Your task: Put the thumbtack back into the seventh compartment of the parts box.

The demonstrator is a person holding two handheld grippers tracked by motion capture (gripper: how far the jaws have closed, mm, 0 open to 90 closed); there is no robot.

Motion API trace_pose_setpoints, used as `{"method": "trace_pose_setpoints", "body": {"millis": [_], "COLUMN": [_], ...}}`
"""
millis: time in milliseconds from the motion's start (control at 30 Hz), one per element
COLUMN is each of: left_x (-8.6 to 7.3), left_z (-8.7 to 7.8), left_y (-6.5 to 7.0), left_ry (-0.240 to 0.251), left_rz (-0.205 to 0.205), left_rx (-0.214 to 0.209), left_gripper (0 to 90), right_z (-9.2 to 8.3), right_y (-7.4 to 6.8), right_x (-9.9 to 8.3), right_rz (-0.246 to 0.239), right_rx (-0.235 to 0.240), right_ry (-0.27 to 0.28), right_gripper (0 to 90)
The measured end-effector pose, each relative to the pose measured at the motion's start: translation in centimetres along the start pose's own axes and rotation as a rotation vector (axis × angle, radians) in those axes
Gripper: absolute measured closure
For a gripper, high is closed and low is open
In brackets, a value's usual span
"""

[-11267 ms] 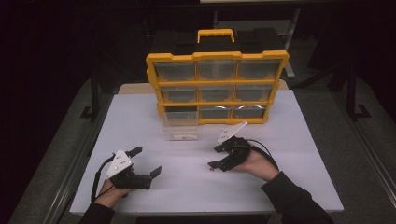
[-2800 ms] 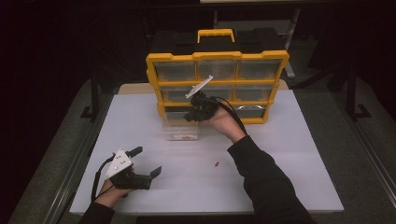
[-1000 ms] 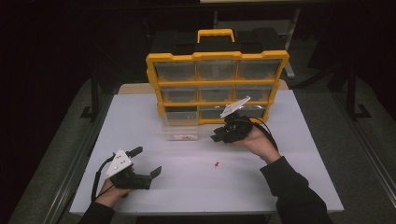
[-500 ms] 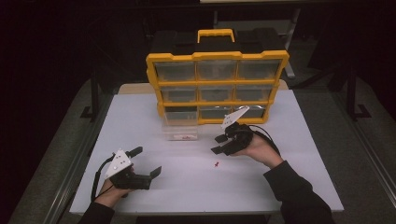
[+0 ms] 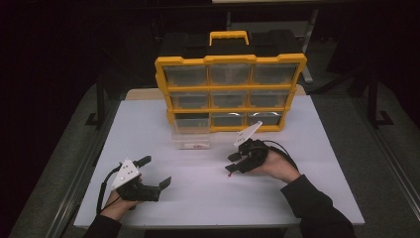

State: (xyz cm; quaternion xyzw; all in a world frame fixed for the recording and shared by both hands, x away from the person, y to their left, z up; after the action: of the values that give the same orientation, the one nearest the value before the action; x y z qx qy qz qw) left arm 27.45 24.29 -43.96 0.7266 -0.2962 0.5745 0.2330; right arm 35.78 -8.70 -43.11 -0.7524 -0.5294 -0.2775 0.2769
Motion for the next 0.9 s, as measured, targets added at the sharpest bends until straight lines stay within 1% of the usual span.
{"method": "trace_pose_setpoints", "body": {"millis": [67, 100, 200, 233, 300, 333, 400, 467, 533, 600, 633, 667, 733, 767, 800, 900], "left_x": [0.0, 0.0, 0.0, 0.0, 0.0, 0.0, 0.0, 0.0, 0.0, 0.0, 0.0, 0.0, 0.0, 0.0, 0.0, 0.0], "left_z": [0.0, 0.0, 0.0, 0.0, 0.0, 0.0, 0.0, 0.0, 0.0, 0.0, 0.0, 0.0, 0.0, 0.0, 0.0, 0.0], "left_y": [0.0, 0.0, 0.0, 0.0, 0.0, 0.0, 0.0, 0.0, 0.0, 0.0, 0.0, 0.0, 0.0, 0.0, 0.0, 0.0], "left_ry": [0.0, 0.0, -0.001, 0.0, 0.0, 0.001, 0.0, 0.0, 0.0, 0.002, 0.002, 0.002, 0.0, 0.0, 0.0, 0.001], "left_rz": [0.001, 0.0, 0.0, 0.001, 0.001, 0.001, 0.002, 0.002, 0.002, 0.001, 0.001, 0.0, 0.002, 0.002, 0.002, 0.002], "left_rx": [0.0, 0.0, 0.0, 0.0, -0.001, 0.0, 0.0, 0.0, 0.0, -0.001, -0.001, -0.001, -0.001, -0.001, -0.001, -0.001], "left_gripper": [0.0, 0.0, 0.0, 0.0, 0.0, 0.0, 0.0, 0.0, 0.0, 0.0, 0.0, 0.0, 0.0, 0.0, 0.0, 0.0], "right_z": [0.3, 0.4, 0.7, 1.0, 1.2, 1.6, 1.8, 2.0, 2.2, 2.4, 2.4, 2.5, 2.7, 2.8, 2.8, 2.8], "right_y": [-0.2, -0.2, -0.3, -0.3, -0.3, -0.3, -0.3, -0.4, -0.4, -0.3, -0.3, -0.3, -0.3, -0.3, -0.2, -0.1], "right_x": [-0.3, -0.4, -0.5, -0.7, -0.8, -1.0, -1.1, -1.1, -1.2, -1.2, -1.3, -1.3, -1.4, -1.5, -1.5, -1.6], "right_rz": [0.002, -0.005, -0.007, -0.006, -0.013, -0.014, -0.024, -0.023, -0.03, -0.039, -0.039, -0.033, -0.035, -0.034, -0.046, -0.04], "right_rx": [0.016, 0.019, 0.026, 0.035, 0.034, 0.035, 0.04, 0.044, 0.039, 0.044, 0.04, 0.049, 0.047, 0.055, 0.042, 0.045], "right_ry": [-0.015, -0.02, -0.028, -0.037, -0.041, -0.059, -0.065, -0.074, -0.081, -0.084, -0.087, -0.088, -0.09, -0.09, -0.097, -0.097], "right_gripper": [58.6, 58.9, 59.9, 60.7, 60.8, 62.1, 63.8, 65.6, 66.9, 68.5, 69.2, 69.6, 70.8, 71.5, 71.9, 73.8]}}
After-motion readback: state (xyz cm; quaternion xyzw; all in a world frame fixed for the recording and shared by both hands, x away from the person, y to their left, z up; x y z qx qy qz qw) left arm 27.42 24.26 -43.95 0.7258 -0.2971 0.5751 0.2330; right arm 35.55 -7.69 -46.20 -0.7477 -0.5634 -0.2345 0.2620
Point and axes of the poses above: each handheld gripper's, and its own axes: z roughly forward along the jaws, x roughly out of its top, y roughly to its right, the point moved 3 cm from there along z, roughly forward along the jaws, and after that the axes turned 5 degrees about y, right-handed, at the moved point
